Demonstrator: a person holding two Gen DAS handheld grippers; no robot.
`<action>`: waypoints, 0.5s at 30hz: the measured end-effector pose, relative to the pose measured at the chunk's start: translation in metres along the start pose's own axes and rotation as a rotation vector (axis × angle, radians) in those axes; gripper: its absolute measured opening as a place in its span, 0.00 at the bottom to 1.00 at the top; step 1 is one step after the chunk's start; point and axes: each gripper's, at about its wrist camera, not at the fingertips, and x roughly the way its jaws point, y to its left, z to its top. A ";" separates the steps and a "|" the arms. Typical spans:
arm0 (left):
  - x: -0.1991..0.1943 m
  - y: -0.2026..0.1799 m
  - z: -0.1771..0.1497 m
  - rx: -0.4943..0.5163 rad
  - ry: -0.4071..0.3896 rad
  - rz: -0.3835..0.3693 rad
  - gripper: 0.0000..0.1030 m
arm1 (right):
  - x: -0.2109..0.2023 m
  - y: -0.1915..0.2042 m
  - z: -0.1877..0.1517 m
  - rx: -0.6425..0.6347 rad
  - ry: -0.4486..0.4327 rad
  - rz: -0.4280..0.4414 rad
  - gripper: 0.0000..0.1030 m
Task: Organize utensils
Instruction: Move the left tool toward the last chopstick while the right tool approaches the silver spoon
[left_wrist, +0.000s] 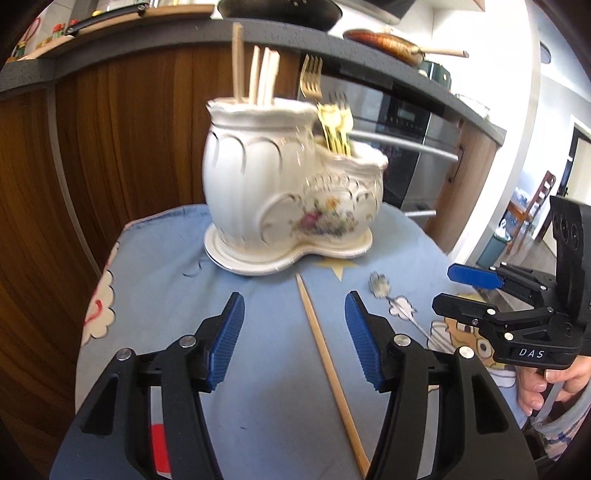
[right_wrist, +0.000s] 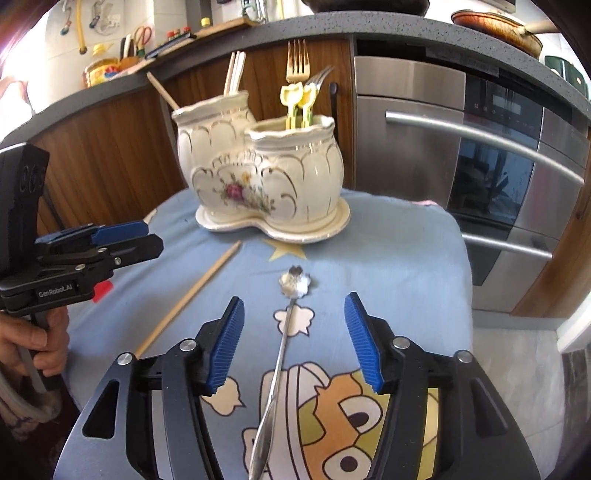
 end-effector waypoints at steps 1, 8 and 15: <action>0.003 -0.002 -0.001 0.005 0.013 0.003 0.56 | 0.002 0.000 -0.001 -0.003 0.008 -0.004 0.58; 0.020 -0.011 -0.005 0.038 0.076 0.015 0.66 | 0.009 -0.001 -0.006 -0.004 0.039 -0.013 0.70; 0.031 -0.019 -0.010 0.058 0.099 0.027 0.72 | 0.019 0.003 -0.006 -0.024 0.096 -0.027 0.84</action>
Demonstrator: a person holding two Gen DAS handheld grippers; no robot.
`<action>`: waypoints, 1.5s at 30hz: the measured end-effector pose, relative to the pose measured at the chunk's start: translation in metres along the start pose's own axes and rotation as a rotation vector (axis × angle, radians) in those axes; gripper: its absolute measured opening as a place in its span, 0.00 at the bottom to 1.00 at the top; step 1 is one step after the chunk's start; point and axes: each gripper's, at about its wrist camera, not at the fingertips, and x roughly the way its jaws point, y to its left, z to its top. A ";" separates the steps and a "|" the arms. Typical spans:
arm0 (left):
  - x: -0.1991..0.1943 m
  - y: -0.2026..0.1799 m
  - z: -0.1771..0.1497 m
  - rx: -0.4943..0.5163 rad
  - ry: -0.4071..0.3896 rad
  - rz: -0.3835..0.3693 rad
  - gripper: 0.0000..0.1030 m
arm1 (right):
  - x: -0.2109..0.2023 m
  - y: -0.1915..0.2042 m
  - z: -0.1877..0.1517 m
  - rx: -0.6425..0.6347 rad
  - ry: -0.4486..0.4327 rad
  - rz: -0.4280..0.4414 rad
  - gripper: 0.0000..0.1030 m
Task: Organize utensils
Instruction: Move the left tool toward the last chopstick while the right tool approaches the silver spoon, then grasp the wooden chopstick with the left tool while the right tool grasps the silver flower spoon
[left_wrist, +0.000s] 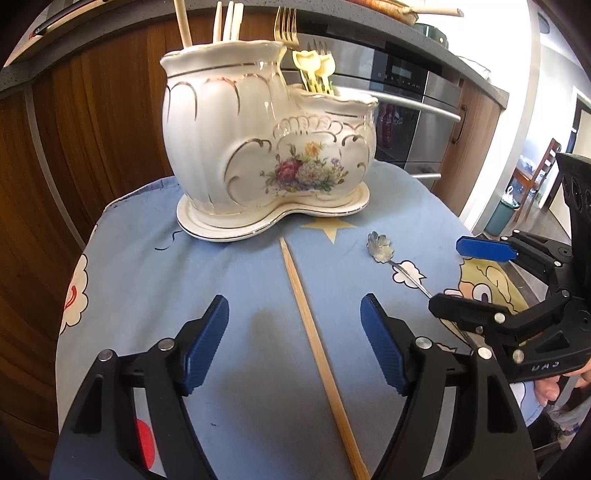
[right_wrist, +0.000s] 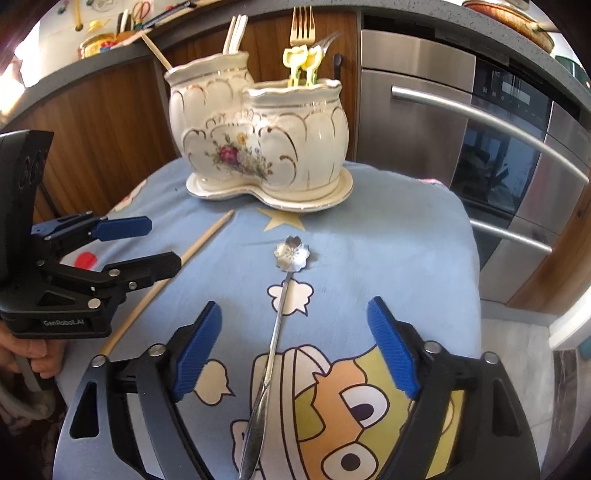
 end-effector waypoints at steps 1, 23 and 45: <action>0.000 0.000 0.000 0.001 -0.002 0.002 0.76 | 0.002 0.000 0.000 0.002 0.011 -0.001 0.86; 0.029 -0.010 -0.001 0.027 0.151 0.063 0.79 | 0.023 0.002 -0.002 -0.005 0.140 -0.055 0.95; 0.008 0.004 -0.011 0.054 0.129 0.053 0.06 | 0.016 0.008 -0.001 -0.032 0.088 0.002 0.35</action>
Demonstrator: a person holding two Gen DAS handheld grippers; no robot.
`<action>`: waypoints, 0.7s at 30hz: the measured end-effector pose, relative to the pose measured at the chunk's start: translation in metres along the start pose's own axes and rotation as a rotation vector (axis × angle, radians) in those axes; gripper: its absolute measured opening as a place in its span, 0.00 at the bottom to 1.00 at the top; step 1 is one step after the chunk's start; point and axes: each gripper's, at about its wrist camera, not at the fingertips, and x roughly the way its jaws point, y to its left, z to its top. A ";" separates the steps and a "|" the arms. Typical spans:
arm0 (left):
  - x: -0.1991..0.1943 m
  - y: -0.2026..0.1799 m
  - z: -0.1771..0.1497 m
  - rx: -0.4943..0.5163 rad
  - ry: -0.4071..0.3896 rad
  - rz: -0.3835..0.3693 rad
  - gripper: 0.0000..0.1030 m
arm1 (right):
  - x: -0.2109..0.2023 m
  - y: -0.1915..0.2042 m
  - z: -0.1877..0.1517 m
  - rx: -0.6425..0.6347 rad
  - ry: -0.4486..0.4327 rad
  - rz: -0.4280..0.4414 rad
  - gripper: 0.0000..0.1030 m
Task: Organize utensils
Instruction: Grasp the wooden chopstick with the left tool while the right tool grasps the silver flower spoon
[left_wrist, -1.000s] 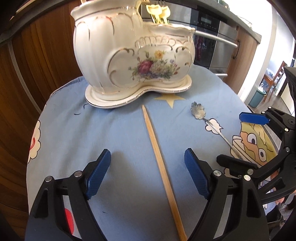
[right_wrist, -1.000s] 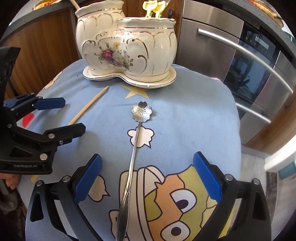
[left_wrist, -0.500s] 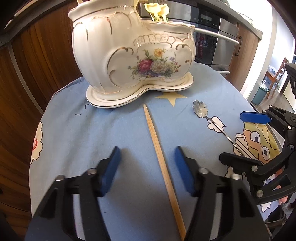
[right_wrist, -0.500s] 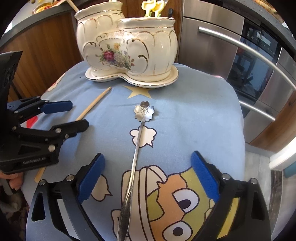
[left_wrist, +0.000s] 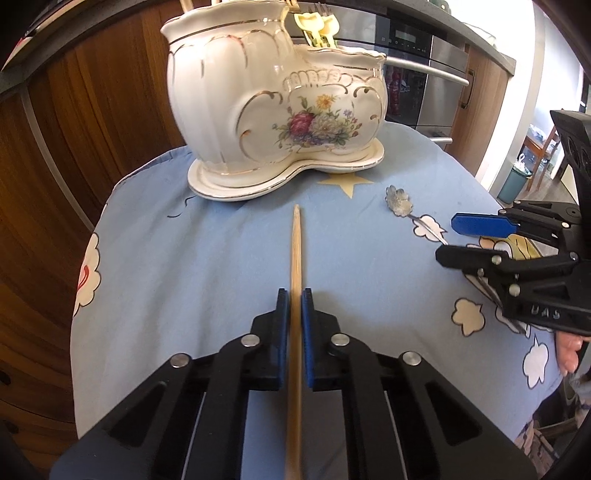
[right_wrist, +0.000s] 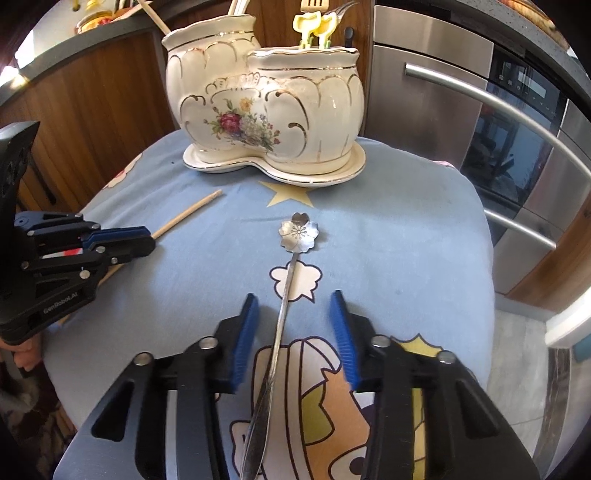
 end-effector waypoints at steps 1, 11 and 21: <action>-0.001 0.002 -0.001 0.002 0.004 0.003 0.06 | 0.000 0.000 0.000 0.001 0.003 0.002 0.33; -0.002 0.013 0.001 0.104 0.101 -0.014 0.06 | 0.005 -0.007 0.016 -0.054 0.148 0.091 0.08; 0.011 0.019 0.026 0.235 0.295 -0.099 0.06 | 0.026 0.002 0.047 -0.222 0.413 0.110 0.09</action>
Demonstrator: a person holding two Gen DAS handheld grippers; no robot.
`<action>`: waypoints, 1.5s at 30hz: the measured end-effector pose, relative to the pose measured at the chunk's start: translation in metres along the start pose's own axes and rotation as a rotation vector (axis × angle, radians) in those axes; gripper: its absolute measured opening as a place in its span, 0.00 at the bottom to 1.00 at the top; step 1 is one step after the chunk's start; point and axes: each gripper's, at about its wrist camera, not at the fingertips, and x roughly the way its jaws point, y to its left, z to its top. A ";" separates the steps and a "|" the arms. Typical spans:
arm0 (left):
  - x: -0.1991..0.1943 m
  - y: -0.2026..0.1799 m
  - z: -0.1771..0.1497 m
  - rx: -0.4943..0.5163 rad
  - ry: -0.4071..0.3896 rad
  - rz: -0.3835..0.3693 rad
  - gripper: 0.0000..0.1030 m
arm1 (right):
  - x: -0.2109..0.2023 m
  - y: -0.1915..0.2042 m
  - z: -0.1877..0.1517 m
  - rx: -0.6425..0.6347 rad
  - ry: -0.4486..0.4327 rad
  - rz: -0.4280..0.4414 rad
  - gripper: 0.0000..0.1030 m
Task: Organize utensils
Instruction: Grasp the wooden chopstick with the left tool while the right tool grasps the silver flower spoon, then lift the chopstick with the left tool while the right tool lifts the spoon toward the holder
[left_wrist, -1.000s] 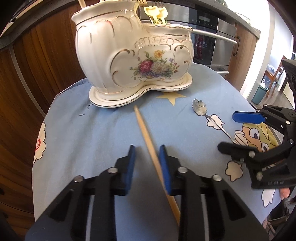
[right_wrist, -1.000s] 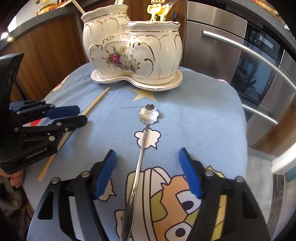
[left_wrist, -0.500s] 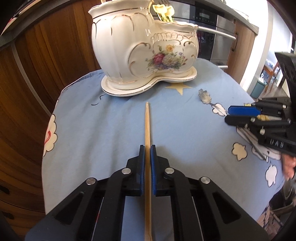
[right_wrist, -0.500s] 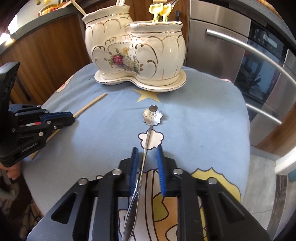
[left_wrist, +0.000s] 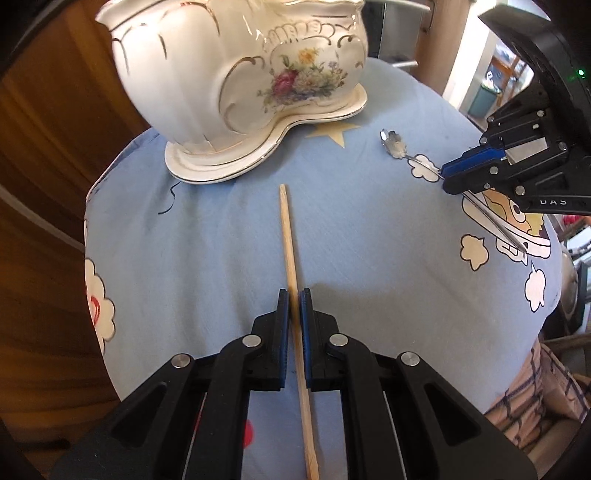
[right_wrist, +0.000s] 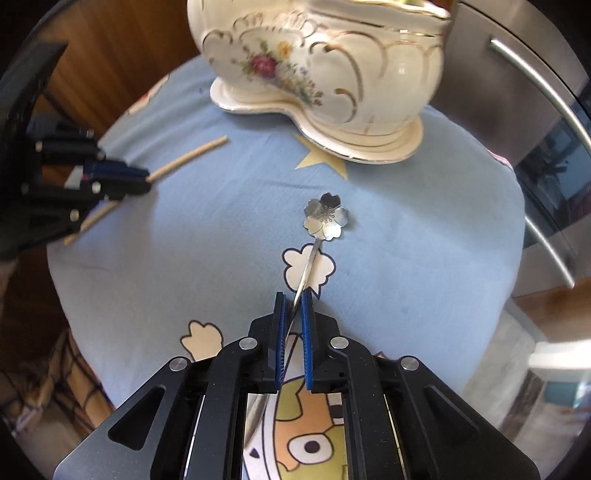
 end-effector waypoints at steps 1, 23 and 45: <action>0.000 0.003 0.002 0.001 0.008 -0.009 0.06 | 0.001 0.000 0.003 -0.009 0.024 0.002 0.09; -0.023 0.036 -0.022 -0.080 -0.086 -0.065 0.04 | -0.012 0.008 0.008 -0.046 0.013 0.002 0.04; -0.138 0.080 -0.037 -0.330 -0.602 0.040 0.04 | -0.113 -0.034 -0.028 0.187 -0.521 0.109 0.04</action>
